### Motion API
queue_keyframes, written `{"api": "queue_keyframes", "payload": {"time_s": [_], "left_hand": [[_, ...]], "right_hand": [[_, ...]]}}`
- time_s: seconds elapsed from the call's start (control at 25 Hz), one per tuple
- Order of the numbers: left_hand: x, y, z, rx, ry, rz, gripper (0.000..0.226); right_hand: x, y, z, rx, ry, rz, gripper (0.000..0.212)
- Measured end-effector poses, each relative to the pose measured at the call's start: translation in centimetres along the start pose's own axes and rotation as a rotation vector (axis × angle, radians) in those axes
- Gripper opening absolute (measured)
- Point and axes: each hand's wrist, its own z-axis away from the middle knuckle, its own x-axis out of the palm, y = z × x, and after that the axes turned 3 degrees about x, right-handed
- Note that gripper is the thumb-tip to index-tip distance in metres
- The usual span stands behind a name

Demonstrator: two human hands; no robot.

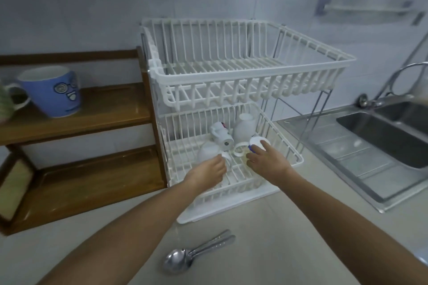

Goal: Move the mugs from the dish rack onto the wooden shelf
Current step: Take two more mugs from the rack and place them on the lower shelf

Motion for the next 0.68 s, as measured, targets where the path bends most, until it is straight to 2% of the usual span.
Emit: {"api": "queue_keyframes", "payload": {"time_s": [0.04, 0.16, 0.24, 0.32, 0.4, 0.48, 0.56, 0.68], "left_hand": [[0.7, 0.0, -0.4, 0.025, -0.019, -0.054, 0.069], [2.6, -0.2, -1.4, 0.07, -0.061, -0.169, 0.09], [3.1, -0.3, -2.0, 0.076, -0.061, -0.239, 0.098], [3.4, -0.2, -2.8, 0.067, -0.054, -0.308, 0.104], [3.5, 0.0, -3.6, 0.08, -0.049, -0.3, 0.104], [3.3, 0.0, -3.9, 0.091, -0.065, -0.275, 0.099], [2.9, -0.1, -3.9, 0.039, -0.042, -0.245, 0.096], [2.2, -0.7, -3.1, -0.082, -0.006, -0.113, 0.093]], "right_hand": [[0.5, 0.2, -1.0, -0.002, -0.013, 0.078, 0.05], [1.6, 1.0, -3.4, 0.001, -0.031, 0.082, 0.058], [2.3, 1.0, -4.3, -0.065, -0.043, 0.296, 0.066], [3.1, 0.3, -4.9, -0.033, -0.069, 0.394, 0.079], [3.7, 0.1, -5.5, -0.017, -0.04, 0.378, 0.081], [3.9, 0.1, -5.6, 0.0, 0.047, 0.344, 0.068], [3.8, 0.4, -5.3, 0.004, 0.083, 0.36, 0.061], [3.0, 1.2, -3.7, 0.072, 0.095, 0.386, 0.067]]}}
